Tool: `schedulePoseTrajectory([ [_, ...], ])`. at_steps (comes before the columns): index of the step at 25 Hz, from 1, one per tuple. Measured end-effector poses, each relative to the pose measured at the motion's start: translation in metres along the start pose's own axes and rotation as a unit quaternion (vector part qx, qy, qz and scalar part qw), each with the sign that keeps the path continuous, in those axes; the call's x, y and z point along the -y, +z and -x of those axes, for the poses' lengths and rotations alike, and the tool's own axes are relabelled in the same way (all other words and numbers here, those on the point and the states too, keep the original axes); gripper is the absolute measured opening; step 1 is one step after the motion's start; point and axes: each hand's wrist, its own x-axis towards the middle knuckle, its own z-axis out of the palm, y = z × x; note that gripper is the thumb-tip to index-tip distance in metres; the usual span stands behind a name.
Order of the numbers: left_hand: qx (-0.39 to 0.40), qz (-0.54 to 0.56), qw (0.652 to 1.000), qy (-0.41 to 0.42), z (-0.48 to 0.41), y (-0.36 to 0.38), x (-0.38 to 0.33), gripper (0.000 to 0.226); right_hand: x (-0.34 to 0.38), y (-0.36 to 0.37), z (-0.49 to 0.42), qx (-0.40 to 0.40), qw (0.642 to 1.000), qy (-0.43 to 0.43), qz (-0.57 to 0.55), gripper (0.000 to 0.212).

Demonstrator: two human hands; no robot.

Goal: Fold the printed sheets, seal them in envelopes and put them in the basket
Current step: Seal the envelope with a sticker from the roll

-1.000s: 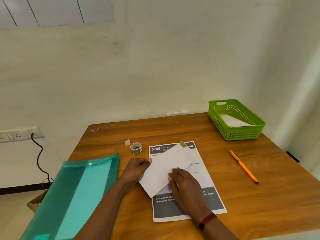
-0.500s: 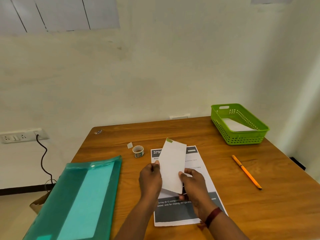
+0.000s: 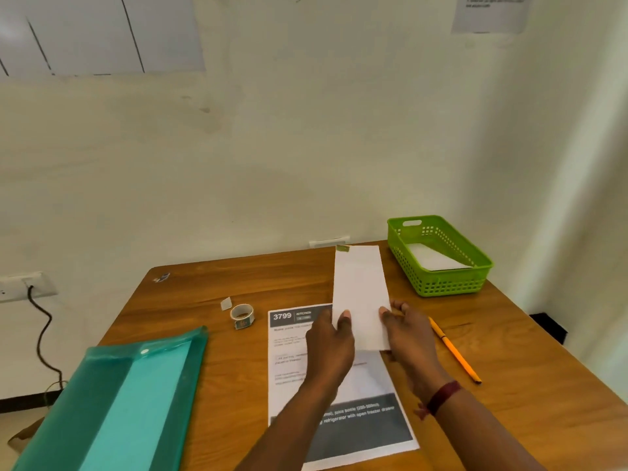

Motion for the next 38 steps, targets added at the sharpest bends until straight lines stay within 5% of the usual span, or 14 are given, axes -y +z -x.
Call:
schedulePoseTrajectory([
  [3,0.094,0.095,0.99,-0.054,0.0,0.024,-0.024,0.03,0.018,-0.035,-0.028,-0.035,0.995,-0.072,0.056,0.018],
  [9,0.293,0.282,0.898,-0.168,-0.014,0.054,-0.075,0.047,0.041,-0.103,-0.088,-0.079,0.975,-0.119,0.168,0.027],
  [19,0.307,0.21,0.917,-0.145,-0.079,0.138,-0.111,0.071,0.03,-0.153,-0.194,-0.114,0.957,-0.072,0.257,0.023],
  [22,0.323,0.163,0.923,-0.133,-0.095,0.148,-0.104,0.061,0.019,-0.152,-0.216,-0.115,0.94,-0.069,0.314,0.024],
  [30,0.232,0.167,0.952,-0.108,-0.121,0.172,-0.08,0.073,0.009,-0.133,-0.241,-0.095,0.91,-0.067,0.399,0.027],
  [38,0.187,0.122,0.971,-0.081,-0.117,0.174,-0.068,0.055,0.005,-0.128,-0.224,-0.145,0.849,-0.096,0.498,0.041],
])
